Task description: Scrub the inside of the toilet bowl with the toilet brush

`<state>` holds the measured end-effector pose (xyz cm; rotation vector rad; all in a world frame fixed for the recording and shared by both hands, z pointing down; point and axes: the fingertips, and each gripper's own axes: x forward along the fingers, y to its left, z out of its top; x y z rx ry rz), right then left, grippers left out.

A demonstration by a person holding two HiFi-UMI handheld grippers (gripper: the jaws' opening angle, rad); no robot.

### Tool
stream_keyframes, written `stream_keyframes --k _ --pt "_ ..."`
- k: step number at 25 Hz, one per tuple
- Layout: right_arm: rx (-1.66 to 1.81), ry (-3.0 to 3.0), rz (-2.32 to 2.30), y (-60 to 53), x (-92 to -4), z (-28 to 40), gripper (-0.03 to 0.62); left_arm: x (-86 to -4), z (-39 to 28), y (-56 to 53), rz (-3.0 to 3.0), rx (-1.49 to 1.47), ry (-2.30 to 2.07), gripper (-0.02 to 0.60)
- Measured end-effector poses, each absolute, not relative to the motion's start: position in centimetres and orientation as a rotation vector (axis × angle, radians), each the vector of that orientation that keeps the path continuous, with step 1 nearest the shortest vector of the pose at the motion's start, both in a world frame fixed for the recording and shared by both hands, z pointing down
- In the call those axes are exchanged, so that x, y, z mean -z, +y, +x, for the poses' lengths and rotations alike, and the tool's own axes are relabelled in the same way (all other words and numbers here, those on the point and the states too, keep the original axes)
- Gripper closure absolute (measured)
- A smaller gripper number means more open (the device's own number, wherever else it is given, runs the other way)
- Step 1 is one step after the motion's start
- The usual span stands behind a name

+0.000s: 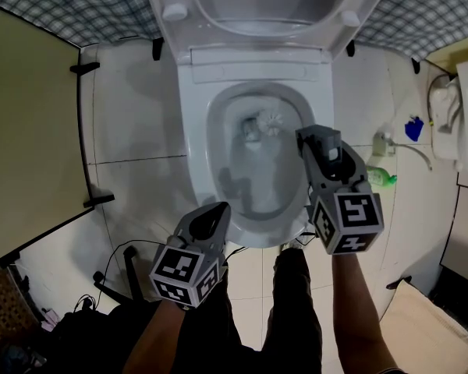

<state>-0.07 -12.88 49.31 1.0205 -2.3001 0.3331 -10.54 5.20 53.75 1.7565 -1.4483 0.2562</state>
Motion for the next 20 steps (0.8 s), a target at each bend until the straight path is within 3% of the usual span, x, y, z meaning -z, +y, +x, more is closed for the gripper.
stream_keyframes --k 6,20 --pt "-0.392 -2.253 1.026 -12.2 -52.5 -0.9 0.396 -53.7 -10.6 5.3 1.756 -0.249 -1.451 0.572" --pt "-0.36 -2.161 1.278 -12.9 -45.7 4.5 0.395 -52.9 -10.6 5.1 1.773 -0.227 -1.449 0.572"
